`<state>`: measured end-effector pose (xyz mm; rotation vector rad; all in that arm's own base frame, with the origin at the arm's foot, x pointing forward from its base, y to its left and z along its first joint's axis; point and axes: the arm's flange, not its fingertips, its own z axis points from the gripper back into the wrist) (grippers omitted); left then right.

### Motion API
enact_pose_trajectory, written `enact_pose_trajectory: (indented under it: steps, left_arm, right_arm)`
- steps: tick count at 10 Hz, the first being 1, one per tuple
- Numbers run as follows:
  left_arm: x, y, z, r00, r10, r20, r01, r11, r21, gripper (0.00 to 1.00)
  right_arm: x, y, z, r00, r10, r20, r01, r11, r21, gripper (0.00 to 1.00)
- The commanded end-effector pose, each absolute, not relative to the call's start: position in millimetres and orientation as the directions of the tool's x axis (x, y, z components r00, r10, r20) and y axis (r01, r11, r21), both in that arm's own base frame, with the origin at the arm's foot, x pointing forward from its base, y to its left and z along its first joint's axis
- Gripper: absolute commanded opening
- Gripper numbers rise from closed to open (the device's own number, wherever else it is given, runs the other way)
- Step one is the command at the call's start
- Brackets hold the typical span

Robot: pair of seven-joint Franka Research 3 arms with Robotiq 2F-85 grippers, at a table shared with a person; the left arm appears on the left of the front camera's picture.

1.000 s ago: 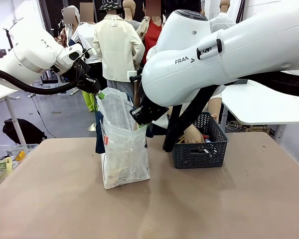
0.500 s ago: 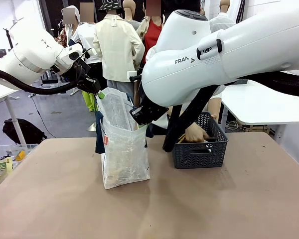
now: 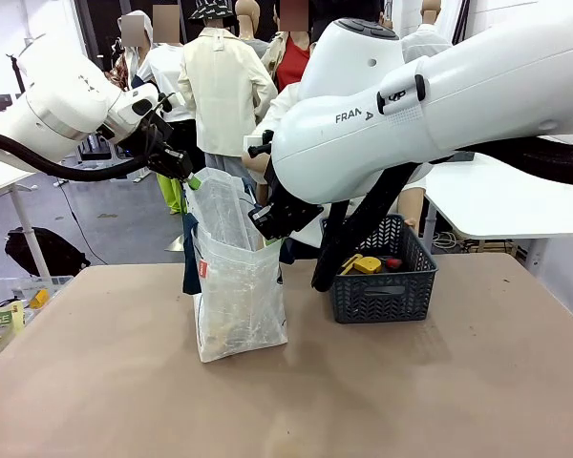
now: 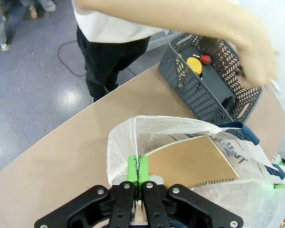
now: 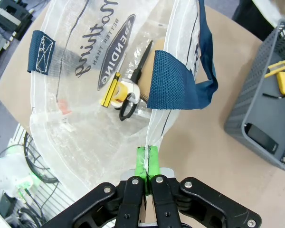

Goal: Transfer purchased items from the store into the shopping bag.
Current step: Move the Reusable shopping bag to the right side of the table.

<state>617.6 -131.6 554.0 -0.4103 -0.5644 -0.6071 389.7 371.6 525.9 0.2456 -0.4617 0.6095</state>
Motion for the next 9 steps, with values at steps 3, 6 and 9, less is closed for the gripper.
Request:
enact_pose_trajectory:
  steps: [3,6,9]
  left_arm:
    - [617.8,-129.3,554.8,0.681,-0.413,0.605,0.630,0.752,-0.195,0.00]
    - [617.8,-129.3,554.8,0.681,-0.413,0.605,0.630,0.752,-0.195,0.00]
    - [617.8,-129.3,554.8,0.681,-0.413,0.605,0.630,0.752,-0.195,0.00]
  right_arm:
    - [389.8,370.2,526.9,0.716,0.500,0.488,-0.606,0.791,0.079,0.00]
    - [389.8,370.2,526.9,0.716,0.500,0.488,-0.606,0.791,0.079,0.00]
    - [389.8,370.2,526.9,0.716,0.500,0.488,-0.606,0.791,0.079,0.00]
